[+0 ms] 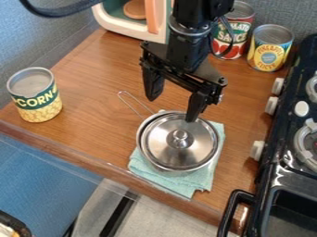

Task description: Move the tin to the left upper corner of the table

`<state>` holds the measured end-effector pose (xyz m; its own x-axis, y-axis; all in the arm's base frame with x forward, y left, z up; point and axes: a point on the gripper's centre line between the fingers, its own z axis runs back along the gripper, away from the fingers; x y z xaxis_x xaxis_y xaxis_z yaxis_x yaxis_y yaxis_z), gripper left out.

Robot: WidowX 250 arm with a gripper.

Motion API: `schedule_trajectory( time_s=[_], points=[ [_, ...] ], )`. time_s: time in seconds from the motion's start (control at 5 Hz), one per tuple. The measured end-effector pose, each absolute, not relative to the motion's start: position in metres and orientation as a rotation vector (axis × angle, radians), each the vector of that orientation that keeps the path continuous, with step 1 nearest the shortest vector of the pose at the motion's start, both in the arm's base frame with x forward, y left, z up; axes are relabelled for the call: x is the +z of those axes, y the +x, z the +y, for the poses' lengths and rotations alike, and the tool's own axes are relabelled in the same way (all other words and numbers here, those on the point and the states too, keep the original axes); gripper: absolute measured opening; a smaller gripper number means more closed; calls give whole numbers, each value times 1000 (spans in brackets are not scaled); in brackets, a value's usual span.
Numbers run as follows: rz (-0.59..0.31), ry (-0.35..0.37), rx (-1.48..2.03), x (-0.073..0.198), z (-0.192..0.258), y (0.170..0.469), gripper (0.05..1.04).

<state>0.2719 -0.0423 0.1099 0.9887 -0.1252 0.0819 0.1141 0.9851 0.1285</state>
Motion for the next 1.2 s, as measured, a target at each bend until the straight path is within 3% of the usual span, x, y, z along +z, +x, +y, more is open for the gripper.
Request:
schedule_trajectory(
  time_s=[0.2,0.8,1.2],
  points=[
    [-68,125,-126,103,-42,269,1000],
    [-57,97,-24,102,73,193,1000],
    [-18,117,-13,79,141,171,999]
  ],
)
